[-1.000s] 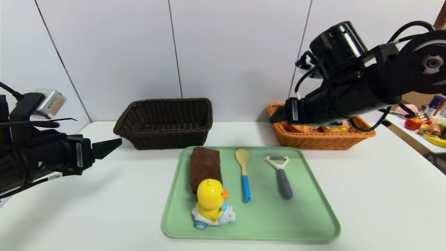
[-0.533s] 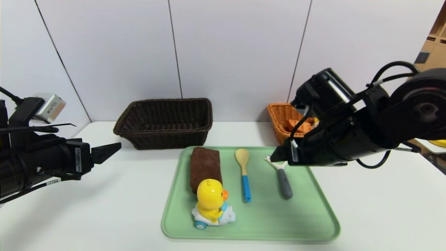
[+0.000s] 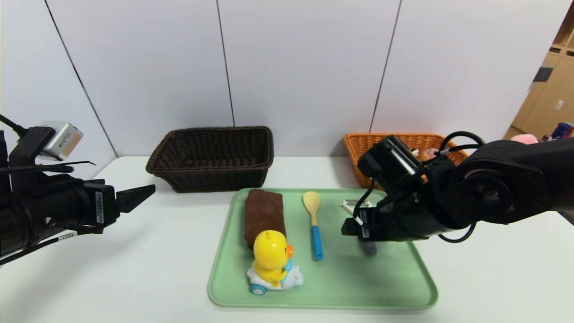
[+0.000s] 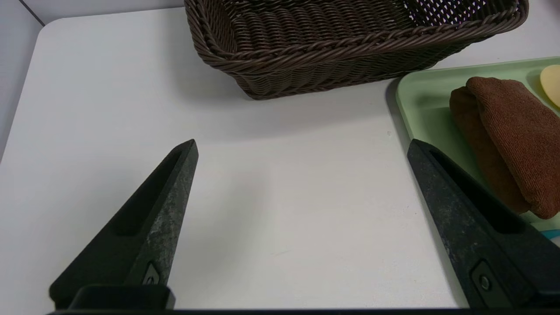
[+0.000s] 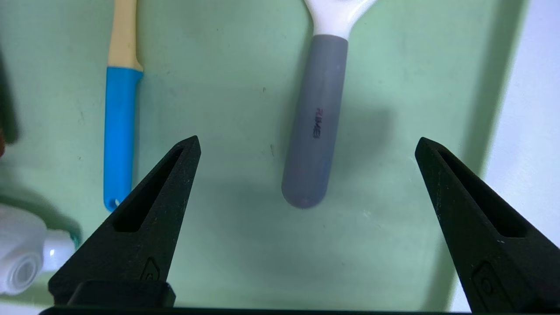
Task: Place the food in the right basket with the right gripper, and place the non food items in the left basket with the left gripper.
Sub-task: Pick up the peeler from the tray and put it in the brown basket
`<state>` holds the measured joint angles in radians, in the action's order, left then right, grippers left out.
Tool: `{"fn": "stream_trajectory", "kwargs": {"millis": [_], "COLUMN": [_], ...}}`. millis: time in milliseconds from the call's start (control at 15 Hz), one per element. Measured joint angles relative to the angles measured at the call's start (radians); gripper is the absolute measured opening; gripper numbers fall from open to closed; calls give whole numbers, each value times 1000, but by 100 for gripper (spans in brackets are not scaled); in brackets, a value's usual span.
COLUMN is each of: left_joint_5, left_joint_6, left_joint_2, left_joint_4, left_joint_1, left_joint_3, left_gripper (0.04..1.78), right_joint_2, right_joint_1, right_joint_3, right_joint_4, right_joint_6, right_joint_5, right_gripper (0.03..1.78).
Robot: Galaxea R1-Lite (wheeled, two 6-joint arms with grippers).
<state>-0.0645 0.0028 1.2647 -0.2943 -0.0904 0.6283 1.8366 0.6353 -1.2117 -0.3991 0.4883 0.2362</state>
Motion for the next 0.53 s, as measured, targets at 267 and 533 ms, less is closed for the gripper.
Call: {"fn": "stream_trajectory", "kwargs": {"millis": [267,533], "left_joint_5": [0,0], "left_joint_6": [-1,-2], "left_joint_2": [0,-1], "left_joint_4": [0,0], "left_joint_1": [0,0], "left_joint_3": [-2,-9], "left_gripper": [169,169], "right_joint_2": [40,54], "right_joint_1": [-3,-2], "right_joint_3": [43,74], "right_joint_4": [59,127], "right_joint_6": [0,-11], "right_joint_5": [2,3], "right_gripper": [169,170]}}
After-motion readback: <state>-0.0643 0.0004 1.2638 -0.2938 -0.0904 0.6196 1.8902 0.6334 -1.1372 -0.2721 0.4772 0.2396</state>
